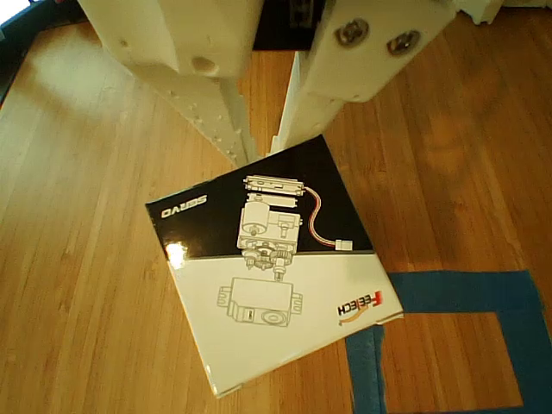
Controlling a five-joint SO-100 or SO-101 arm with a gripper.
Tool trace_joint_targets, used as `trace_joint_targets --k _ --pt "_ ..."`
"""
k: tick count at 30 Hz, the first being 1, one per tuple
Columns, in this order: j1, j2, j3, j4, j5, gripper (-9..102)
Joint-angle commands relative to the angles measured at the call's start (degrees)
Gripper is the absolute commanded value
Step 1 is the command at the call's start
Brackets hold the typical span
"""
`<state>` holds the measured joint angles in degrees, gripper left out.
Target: Push the box on top of the target
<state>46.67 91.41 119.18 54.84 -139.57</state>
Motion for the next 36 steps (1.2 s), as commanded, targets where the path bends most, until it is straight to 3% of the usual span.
trace_joint_targets --k 1,17,36 --pt "-0.35 1.32 -0.09 -0.53 -0.26 0" --pt "3.78 -1.58 -3.43 0.88 -5.27 0" --pt "-2.29 -0.35 -5.01 2.72 1.05 0"
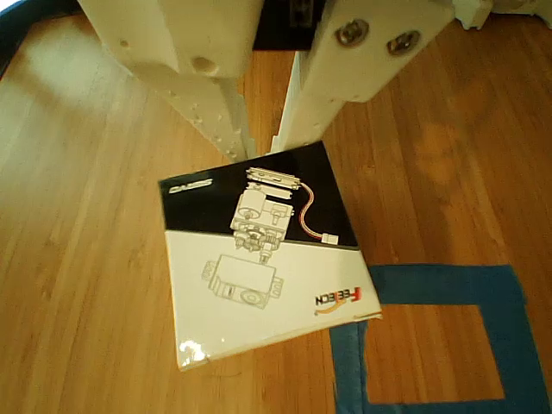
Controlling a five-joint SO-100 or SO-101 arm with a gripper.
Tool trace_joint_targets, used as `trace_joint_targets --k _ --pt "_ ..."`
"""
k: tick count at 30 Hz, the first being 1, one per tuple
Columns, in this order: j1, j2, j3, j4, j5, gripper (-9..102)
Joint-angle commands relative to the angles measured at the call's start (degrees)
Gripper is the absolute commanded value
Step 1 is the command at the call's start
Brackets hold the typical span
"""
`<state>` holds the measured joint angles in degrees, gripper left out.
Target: Push the box on top of the target
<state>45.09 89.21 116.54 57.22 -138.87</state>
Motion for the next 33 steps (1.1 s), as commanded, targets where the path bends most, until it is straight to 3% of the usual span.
trace_joint_targets --k 1,33 --pt "-0.7 1.93 -2.37 0.35 0.26 0" --pt "-5.98 -0.44 -5.45 -1.05 5.19 0"
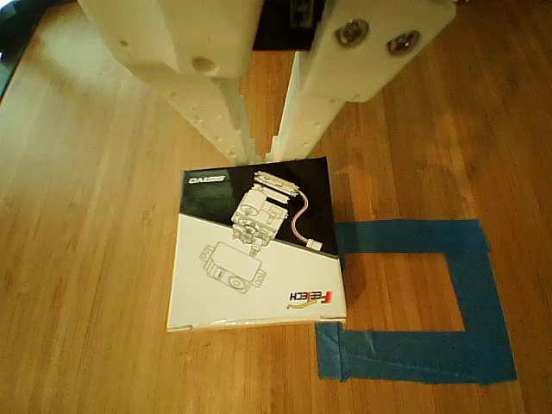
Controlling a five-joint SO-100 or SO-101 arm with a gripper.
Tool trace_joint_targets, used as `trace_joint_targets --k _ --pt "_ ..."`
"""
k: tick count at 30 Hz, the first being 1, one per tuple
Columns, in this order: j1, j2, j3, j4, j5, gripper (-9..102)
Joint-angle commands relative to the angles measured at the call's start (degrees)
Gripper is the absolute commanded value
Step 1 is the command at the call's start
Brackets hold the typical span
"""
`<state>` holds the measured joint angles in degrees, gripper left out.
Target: Push the box on top of the target
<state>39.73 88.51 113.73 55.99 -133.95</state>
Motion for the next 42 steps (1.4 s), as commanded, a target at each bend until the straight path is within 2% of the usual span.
trace_joint_targets --k 1,42 --pt "-0.62 -0.18 -3.08 0.26 0.18 0" --pt "-3.52 -4.66 -9.67 4.04 6.15 0"
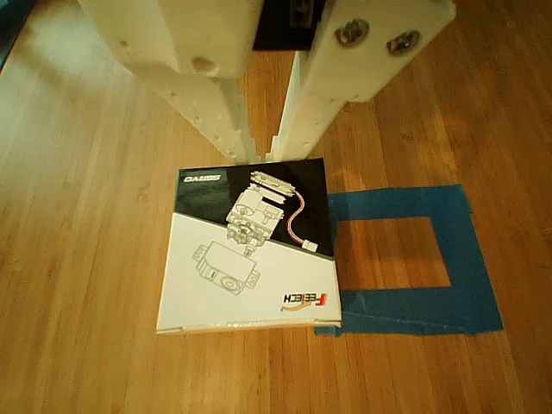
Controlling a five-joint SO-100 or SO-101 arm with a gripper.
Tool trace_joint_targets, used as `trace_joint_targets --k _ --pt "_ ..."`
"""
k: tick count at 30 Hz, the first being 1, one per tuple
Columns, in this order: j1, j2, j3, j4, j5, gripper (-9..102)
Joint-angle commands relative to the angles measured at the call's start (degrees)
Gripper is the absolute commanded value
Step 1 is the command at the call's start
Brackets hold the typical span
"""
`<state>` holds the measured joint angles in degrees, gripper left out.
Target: Push the box on top of the target
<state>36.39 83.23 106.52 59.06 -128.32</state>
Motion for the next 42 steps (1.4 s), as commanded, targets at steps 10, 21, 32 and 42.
trace_joint_targets --k 10,21,32,42 --pt "2.64 4.22 -2.55 7.21 6.24 0" --pt "8.44 6.86 -9.76 20.3 15.21 0" --pt "8.96 -8.35 -37.79 34.37 43.42 0" --pt "8.61 -24.79 -65.57 40.43 67.76 0"
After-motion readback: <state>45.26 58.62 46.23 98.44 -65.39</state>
